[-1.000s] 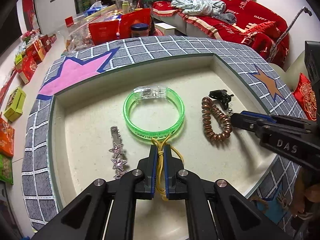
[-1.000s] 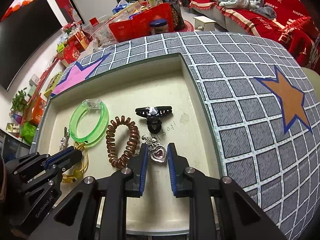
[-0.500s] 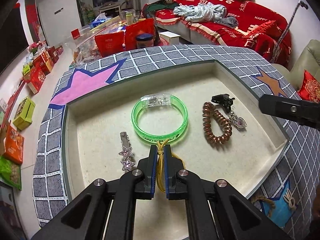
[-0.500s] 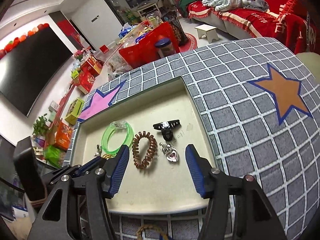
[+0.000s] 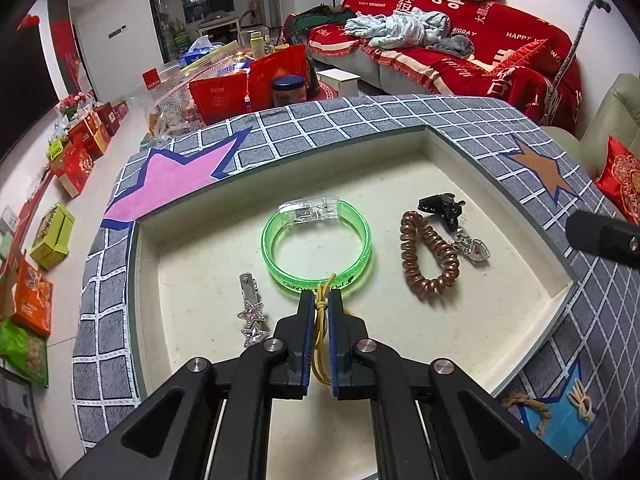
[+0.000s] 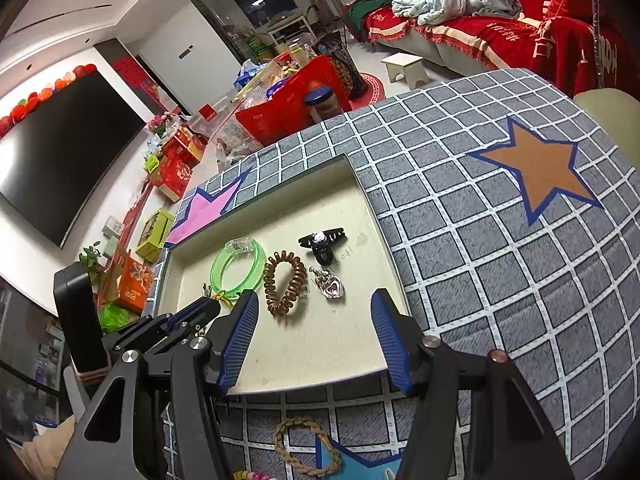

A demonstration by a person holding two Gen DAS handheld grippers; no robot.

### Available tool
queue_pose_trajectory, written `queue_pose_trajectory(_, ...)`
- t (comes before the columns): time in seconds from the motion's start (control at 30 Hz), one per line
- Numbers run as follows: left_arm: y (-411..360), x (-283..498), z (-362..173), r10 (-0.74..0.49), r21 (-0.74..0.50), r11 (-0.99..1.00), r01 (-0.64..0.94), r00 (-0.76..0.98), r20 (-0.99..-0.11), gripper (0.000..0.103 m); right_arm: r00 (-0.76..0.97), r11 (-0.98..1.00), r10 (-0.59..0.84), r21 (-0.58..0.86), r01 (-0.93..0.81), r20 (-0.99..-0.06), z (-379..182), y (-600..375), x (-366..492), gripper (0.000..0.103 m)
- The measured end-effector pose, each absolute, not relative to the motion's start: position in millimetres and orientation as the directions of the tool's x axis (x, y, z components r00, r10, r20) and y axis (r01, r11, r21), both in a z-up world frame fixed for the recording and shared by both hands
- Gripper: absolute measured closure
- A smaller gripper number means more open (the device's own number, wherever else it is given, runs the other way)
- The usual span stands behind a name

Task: Organize jewelry
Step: 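Lower the hair tie into the tray and open the left tool while the right tool releases the pendant, then withdraw both tools from the tray toward the beaded bracelet and bunny clip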

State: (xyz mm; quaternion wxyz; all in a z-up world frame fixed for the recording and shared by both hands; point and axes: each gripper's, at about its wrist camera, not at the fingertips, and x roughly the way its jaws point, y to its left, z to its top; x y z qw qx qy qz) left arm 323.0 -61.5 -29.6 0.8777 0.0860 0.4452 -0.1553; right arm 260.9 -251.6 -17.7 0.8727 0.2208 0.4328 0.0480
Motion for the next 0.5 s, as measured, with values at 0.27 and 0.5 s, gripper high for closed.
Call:
queue_pose_trajectory(0.27, -57.1, 323.1, -26.1, -0.220, -0.018, 0.939, 0.343, 0.561, -0.798, 0.078, 0.618, 0.894, 0.278, 0.433, 0.112, -0.735, -23.7, -253.1, 256.2, 0.041)
queue_pose_trajectory(0.5, -49.7, 323.0, -21.7, -0.208, -0.011, 0.951, 0.309, 0.611, -0.763, 0.000, 0.624, 0.892, 0.269, 0.434, 0.125, -0.733, -24.4, -258.0, 250.6, 0.041)
